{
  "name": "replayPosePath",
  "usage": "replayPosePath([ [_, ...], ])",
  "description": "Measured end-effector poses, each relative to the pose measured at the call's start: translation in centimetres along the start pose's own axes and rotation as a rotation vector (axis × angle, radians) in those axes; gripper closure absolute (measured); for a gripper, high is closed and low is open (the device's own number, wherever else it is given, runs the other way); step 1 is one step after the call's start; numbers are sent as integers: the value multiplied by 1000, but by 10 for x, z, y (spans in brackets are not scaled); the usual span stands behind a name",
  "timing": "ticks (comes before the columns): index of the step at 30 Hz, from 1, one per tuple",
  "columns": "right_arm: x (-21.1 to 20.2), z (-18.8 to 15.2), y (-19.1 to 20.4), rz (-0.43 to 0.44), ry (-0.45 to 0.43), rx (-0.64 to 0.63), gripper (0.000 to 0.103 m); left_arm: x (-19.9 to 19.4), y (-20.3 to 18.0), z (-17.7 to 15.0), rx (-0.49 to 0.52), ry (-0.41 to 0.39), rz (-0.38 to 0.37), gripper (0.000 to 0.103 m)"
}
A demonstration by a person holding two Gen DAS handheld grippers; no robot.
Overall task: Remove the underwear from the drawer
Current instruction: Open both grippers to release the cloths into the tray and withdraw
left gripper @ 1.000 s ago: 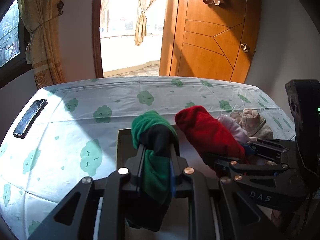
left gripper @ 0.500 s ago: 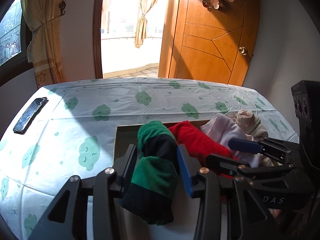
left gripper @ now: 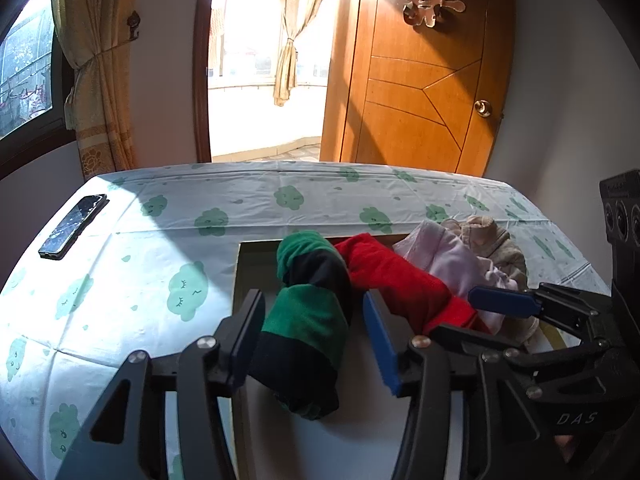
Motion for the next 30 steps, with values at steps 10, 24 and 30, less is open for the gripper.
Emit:
replayPosePath([
  [10, -40, -20, 20, 64, -50, -53, 36, -34, -1, -17, -24, -66, -36, 49],
  [24, -108, -78, 30, 116, -109, -116, 33, -91, -3, -67, -34, -106, -104, 43],
  [30, -133, -115, 36, 132, -126, -157, 32, -113, -9, -96, -5, -124, -87, 36],
])
Point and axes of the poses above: each gripper's, at about its wrist camera, not at the fingertips, and x roughly the way its jaws point, y to its left, z to its top, the point moved 6 cm from there along x, roughly the way its jaws point, and after that the axes turned 3 degrees about -x, right-handed, at the moved point
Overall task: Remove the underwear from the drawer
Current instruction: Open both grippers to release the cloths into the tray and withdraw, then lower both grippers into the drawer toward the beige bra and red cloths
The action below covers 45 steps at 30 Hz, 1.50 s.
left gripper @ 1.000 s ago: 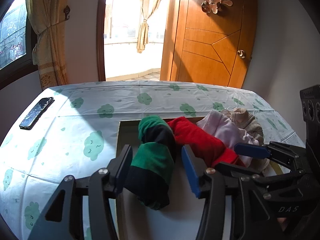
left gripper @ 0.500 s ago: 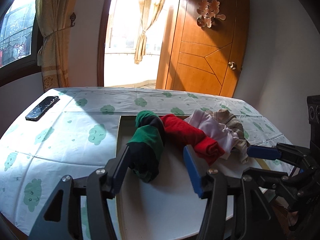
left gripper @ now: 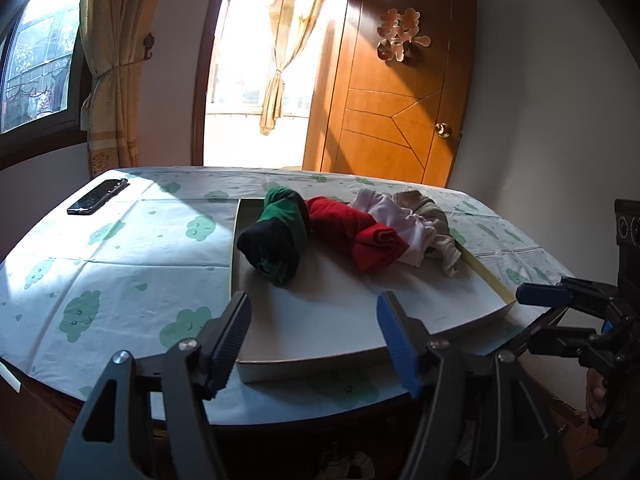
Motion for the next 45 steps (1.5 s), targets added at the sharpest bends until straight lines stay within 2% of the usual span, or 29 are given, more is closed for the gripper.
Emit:
replayPosePath([
  [4, -9, -25, 8, 3, 11, -32, 32, -11, -3, -19, 29, 20, 2, 36],
  [9, -15, -55, 11, -2, 52, -48, 32, -14, -2, -47, 55, 92, 9, 35],
  [11, -18, -65, 9, -5, 63, -45, 32, -13, 0, -61, 77, 137, 35, 31],
  [16, -19, -89, 4, -32, 94, -47, 32, -6, 4, -101, 138, 262, 61, 31],
  [23, -9, -120, -6, -58, 147, -45, 32, 9, 1, -142, 206, 434, 68, 31],
  [26, -5, -128, -11, -71, 162, -38, 31, 14, -5, -152, 250, 483, 68, 31],
  [37, 3, -140, -19, -103, 181, -45, 31, 34, -9, -176, 258, 682, 9, 31],
  [42, 3, -143, -20, -95, 180, -42, 31, 41, -12, -184, 280, 758, -1, 31],
  [45, 3, -144, -20, -101, 184, -46, 31, 45, -16, -188, 330, 795, 16, 30],
])
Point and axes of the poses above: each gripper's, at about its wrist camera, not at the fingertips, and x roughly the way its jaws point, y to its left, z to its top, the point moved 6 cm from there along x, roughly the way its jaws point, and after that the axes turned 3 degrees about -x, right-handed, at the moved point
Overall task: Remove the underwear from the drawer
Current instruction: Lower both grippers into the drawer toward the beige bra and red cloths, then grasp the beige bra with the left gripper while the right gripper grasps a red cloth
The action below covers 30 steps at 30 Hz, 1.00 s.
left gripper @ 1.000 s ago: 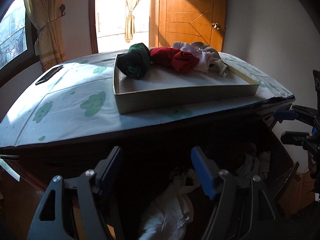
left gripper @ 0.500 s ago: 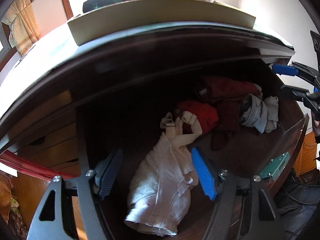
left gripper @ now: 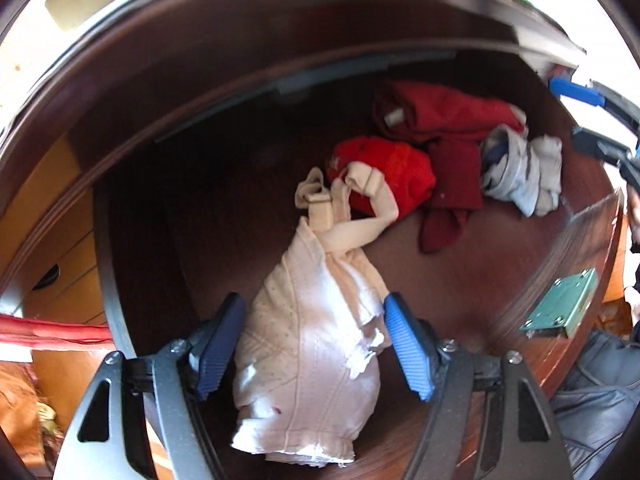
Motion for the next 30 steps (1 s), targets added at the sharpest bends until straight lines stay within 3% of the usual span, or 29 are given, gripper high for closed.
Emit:
replayPosePath([
  [7, 6, 1, 4, -40, 46, -108, 31, 13, -11, 3, 108, 82, 49, 29],
  [14, 16, 0, 4, -39, 71, -142, 31, 32, -25, 15, 152, 139, 16, 30],
  [22, 42, 1, 9, -73, 184, -287, 32, 39, -36, 17, 184, 125, 11, 51],
  [30, 74, 8, 16, -106, 279, -390, 32, 35, -39, 11, 190, 107, -28, 55],
])
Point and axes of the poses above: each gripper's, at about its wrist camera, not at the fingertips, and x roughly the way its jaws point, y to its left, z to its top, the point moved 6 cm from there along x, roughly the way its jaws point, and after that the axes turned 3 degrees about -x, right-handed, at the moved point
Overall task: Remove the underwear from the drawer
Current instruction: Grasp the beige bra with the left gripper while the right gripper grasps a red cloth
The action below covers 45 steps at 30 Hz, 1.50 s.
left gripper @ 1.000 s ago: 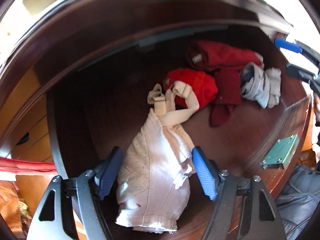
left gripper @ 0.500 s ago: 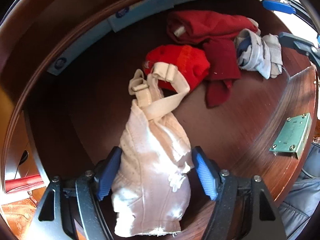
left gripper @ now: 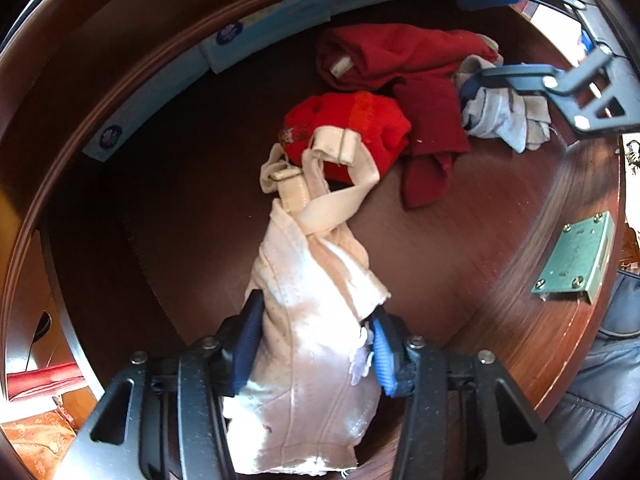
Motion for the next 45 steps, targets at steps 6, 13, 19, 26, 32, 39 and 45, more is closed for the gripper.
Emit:
replayPosePath([
  [6, 27, 12, 1, -45, 85, -54, 39, -7, 10, -7, 3, -4, -20, 55],
  [13, 54, 17, 4, -67, 164, -86, 42, -13, 20, -8, 3, -10, -32, 55],
  [19, 74, 18, 17, -49, 229, -110, 46, -14, 26, -8, -16, -18, -43, 55],
  [26, 63, 20, 44, 75, 257, -137, 65, -15, 31, -10, -15, -22, -51, 55],
  [32, 60, 34, 52, 79, 248, -120, 62, -13, 33, -10, -17, -18, -47, 55],
  [39, 79, 58, 49, 81, 241, -88, 53, -15, 28, -5, -18, -15, -43, 55],
  [45, 88, 73, 40, 105, 228, -47, 66, -19, 26, -5, -11, -34, -28, 59],
])
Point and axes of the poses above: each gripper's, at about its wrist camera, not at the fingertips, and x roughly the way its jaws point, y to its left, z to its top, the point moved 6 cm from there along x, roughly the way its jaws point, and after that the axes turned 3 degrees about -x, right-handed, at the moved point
